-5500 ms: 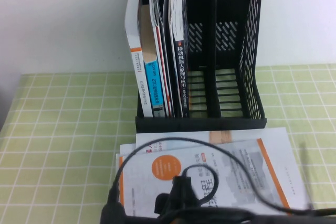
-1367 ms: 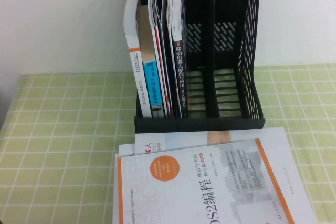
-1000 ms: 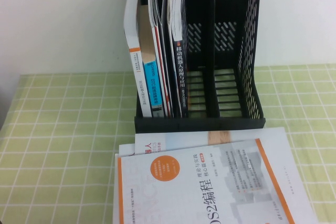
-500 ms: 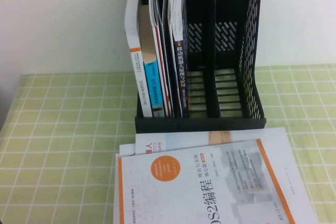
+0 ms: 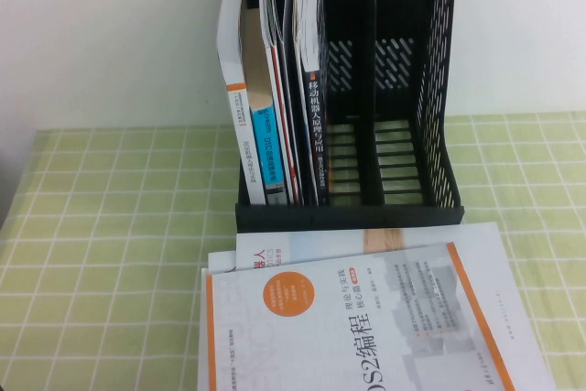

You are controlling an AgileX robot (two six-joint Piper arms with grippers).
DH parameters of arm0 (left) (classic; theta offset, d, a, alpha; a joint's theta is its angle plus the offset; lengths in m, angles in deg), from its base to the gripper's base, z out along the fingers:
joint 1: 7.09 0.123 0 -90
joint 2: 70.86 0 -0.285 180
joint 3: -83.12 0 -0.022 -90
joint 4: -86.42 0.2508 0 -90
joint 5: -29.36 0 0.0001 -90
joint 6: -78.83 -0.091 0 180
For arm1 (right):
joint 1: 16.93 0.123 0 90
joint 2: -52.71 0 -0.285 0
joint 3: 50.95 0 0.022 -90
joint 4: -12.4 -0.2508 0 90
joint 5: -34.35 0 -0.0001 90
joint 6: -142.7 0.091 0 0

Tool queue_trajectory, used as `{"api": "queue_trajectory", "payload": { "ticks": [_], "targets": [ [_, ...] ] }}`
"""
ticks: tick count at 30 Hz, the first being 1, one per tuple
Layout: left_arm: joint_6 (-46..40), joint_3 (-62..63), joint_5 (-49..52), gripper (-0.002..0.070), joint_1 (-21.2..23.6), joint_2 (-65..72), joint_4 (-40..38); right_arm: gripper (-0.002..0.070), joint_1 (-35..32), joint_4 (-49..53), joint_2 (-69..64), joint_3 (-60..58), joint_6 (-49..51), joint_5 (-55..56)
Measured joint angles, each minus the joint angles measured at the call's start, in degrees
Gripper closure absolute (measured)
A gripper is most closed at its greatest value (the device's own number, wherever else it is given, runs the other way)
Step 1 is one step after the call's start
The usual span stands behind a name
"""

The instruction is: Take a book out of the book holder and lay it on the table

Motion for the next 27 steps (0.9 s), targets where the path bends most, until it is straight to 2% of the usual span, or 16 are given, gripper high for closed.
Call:
{"api": "queue_trajectory", "payload": {
  "ticks": [2,5,17,23,27],
  "targets": [
    [0.00,0.00,0.00,0.0677,0.00,0.00,0.00,0.0678,0.00,-15.13,4.43,-0.52,-17.43,-2.61],
    [0.00,0.00,0.00,0.0677,0.00,0.00,0.00,0.0678,0.00,-27.11,8.29,-2.66,-28.66,-1.76],
    [0.00,0.00,0.00,0.0678,0.00,0.00,0.00,0.0678,0.00,-44.86,6.22,-19.95,-33.75,10.00],
    [0.00,0.00,0.00,0.0678,0.00,0.00,0.00,0.0678,0.00,-46.36,7.64,-20.05,-40.76,6.92],
    [0.00,0.00,0.00,0.0677,0.00,0.00,0.00,0.0678,0.00,-39.61,10.66,-20.05,-35.13,2.63]
  ]
}}
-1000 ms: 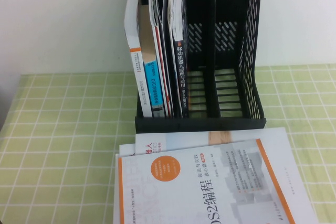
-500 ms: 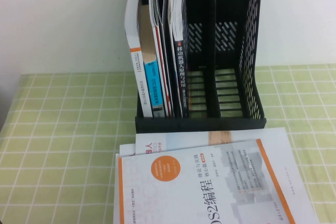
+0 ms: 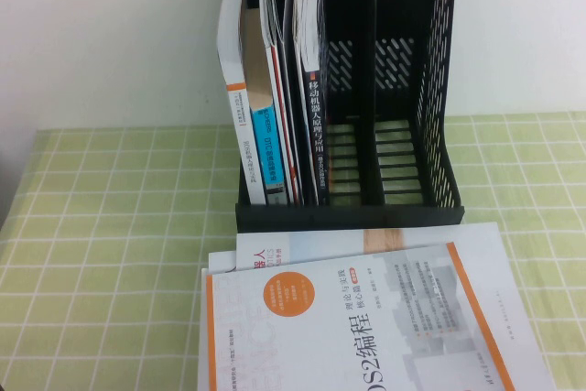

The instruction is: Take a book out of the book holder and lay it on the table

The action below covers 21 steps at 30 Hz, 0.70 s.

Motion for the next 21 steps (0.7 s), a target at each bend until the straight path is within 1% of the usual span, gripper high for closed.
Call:
{"api": "queue_trajectory", "payload": {
  "ticks": [2,5,7,8,10,11,15,17,21],
  "targets": [
    [0.00,0.00,0.00,0.0677,0.00,0.00,0.00,0.0678,0.00,9.94,1.62,0.00,10.58,-2.41],
    [0.00,0.00,0.00,0.0678,0.00,0.00,0.00,0.0678,0.00,27.55,3.79,0.00,32.31,-7.96],
    [0.00,0.00,0.00,0.0678,0.00,0.00,0.00,0.0678,0.00,35.66,4.86,0.00,41.89,-12.39],
    [0.00,0.00,0.00,0.0677,0.00,0.00,0.00,0.0678,0.00,38.21,5.11,0.00,44.18,-13.54],
    [0.00,0.00,0.00,0.0677,0.00,0.00,0.00,0.0678,0.00,39.71,5.25,0.00,44.13,-14.38],
    [0.00,0.00,0.00,0.0677,0.00,0.00,0.00,0.0678,0.00,39.44,5.25,0.00,42.49,-14.47],
    [0.00,0.00,0.00,0.0678,0.00,0.00,0.00,0.0678,0.00,34.30,5.25,0.00,31.23,-14.82],
    [0.00,0.00,0.00,0.0678,0.00,0.00,0.00,0.0678,0.00,32.26,5.25,0.00,27.25,-15.05],
    [0.00,0.00,0.00,0.0678,0.00,0.00,0.00,0.0678,0.00,30.93,5.25,0.00,25.06,-15.20]
  ]
}}
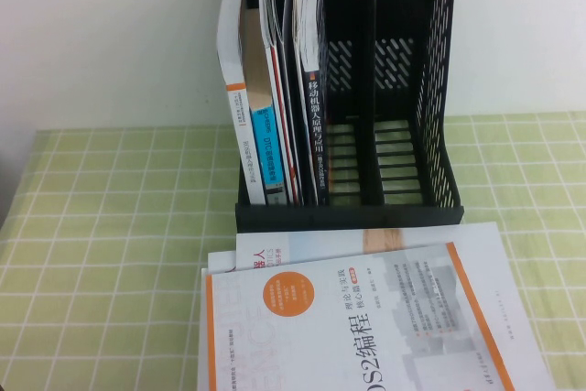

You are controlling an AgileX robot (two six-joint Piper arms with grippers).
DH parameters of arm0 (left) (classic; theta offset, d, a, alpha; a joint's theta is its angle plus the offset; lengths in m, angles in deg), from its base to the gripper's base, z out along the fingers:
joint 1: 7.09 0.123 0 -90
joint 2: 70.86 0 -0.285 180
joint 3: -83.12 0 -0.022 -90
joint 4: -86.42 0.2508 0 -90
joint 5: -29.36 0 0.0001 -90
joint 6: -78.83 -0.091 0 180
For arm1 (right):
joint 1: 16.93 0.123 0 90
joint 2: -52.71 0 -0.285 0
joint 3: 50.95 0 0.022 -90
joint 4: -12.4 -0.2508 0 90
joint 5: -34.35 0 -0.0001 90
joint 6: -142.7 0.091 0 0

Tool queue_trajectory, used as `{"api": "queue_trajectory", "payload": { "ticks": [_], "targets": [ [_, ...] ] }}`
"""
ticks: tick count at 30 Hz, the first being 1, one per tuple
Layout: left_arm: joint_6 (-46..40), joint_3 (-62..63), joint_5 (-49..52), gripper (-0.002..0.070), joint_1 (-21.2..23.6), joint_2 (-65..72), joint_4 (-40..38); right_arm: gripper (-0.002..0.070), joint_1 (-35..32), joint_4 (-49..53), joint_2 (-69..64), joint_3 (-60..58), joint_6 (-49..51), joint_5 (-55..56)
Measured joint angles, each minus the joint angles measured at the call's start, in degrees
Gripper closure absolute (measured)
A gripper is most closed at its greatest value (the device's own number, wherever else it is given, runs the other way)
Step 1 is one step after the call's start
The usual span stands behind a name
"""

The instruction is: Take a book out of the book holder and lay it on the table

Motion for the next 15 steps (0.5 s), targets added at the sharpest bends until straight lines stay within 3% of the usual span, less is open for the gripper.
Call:
{"api": "queue_trajectory", "payload": {
  "ticks": [15],
  "targets": [
    [0.04,0.00,0.00,0.0678,0.00,0.00,0.00,0.0678,0.00,-0.67,0.00,0.00,2.20,-0.12]
  ]
}}
